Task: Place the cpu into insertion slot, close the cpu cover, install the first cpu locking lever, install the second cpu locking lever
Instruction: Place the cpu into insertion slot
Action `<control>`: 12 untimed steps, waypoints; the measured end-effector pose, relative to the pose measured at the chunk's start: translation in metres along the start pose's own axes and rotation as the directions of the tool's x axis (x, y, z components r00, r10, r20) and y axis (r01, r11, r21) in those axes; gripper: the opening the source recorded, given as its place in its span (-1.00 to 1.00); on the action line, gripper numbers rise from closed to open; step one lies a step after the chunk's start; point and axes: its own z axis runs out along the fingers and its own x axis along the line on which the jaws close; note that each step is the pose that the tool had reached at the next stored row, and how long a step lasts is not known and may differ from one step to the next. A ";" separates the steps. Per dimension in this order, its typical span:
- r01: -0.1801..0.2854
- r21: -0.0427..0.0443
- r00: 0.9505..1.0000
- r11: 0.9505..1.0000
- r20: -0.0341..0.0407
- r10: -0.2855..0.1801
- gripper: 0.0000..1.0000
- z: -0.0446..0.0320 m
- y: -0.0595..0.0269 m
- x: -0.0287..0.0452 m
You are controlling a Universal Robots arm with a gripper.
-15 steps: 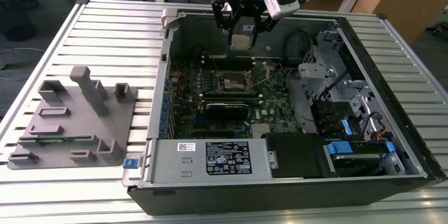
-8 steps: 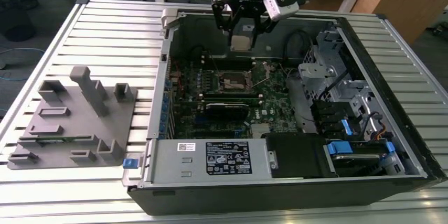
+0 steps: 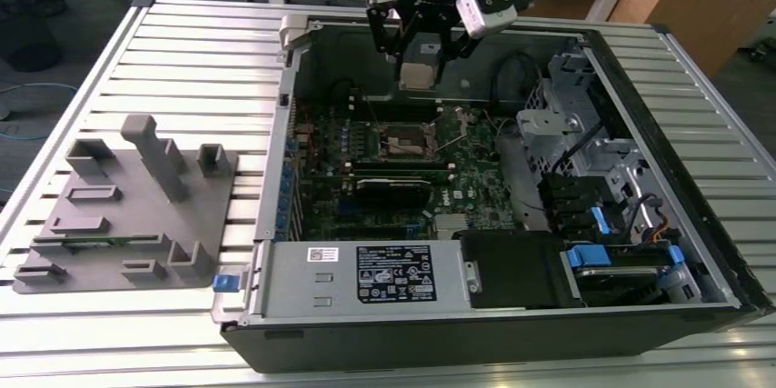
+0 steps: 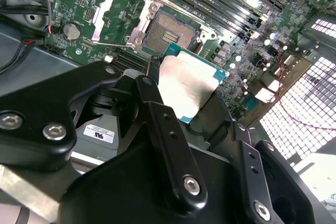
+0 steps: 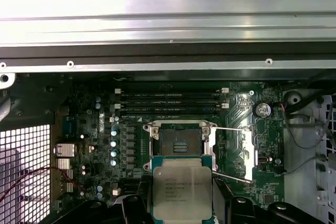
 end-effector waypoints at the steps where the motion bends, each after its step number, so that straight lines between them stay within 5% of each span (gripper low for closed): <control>1: 0.000 0.000 1.000 1.000 0.000 0.000 0.08 0.0001 0.0000 0.0000; 12: 0.000 0.000 1.000 1.000 0.000 0.000 0.08 0.0069 -0.0003 -0.0001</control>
